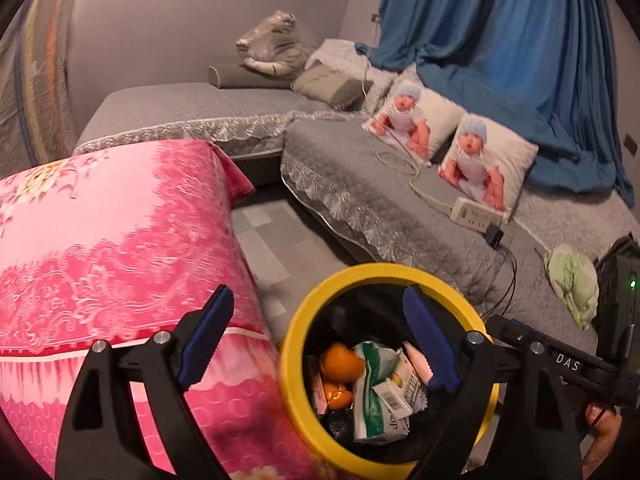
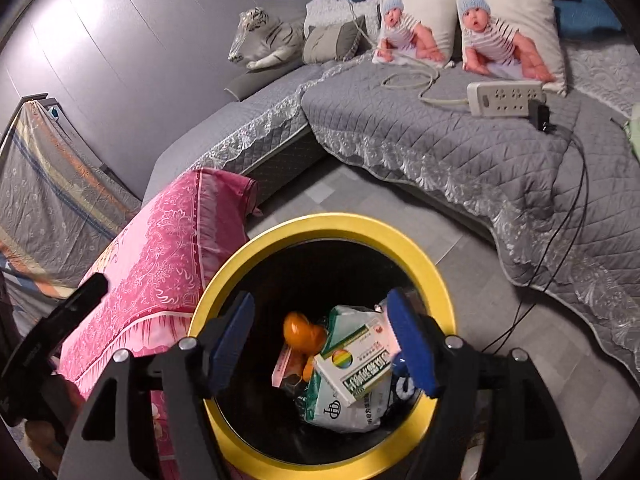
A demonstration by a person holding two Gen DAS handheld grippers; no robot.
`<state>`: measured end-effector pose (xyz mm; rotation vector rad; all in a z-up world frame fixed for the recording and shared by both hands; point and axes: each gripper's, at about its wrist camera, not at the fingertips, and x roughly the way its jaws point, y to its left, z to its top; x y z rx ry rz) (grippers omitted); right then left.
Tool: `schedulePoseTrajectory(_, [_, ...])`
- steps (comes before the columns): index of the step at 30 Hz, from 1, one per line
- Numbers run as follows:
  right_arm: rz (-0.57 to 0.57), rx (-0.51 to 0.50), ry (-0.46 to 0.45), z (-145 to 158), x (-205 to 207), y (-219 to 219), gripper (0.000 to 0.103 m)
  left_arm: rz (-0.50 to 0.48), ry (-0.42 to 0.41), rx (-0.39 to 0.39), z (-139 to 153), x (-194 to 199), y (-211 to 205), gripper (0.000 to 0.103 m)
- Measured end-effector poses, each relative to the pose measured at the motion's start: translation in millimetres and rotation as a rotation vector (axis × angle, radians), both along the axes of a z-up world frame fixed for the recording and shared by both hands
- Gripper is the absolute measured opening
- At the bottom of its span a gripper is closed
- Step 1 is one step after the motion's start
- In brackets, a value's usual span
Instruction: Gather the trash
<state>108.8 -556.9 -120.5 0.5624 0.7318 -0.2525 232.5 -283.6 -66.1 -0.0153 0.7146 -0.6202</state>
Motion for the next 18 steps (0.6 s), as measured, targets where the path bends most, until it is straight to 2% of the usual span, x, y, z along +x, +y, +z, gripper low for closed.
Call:
schedulePoseTrajectory(5, [-0.013, -0.070, -0.018, 19, -9, 20, 0.066, 0.075, -0.088, -0.016, 28, -12, 54, 0.082])
schedulePoseTrajectory(8, [0.021, -0.090, -0.045, 30, -12, 44, 0.066, 0.142, -0.124, -0.043, 45, -24, 105, 0.082])
schedulePoseTrajectory(11, [0.088, -0.107, -0.086, 44, -13, 75, 0.066, 0.216, -0.171, -0.057, 61, -41, 156, 0.082])
schedulePoseTrajectory(14, [0.197, -0.116, -0.139, 62, -14, 119, 0.066, 0.326, -0.268, -0.027, 76, -73, 213, 0.082])
schedulePoseTrajectory(18, [0.375, -0.149, -0.234, 88, -22, 191, 0.066, 0.453, -0.370, 0.016, 88, -116, 268, 0.082])
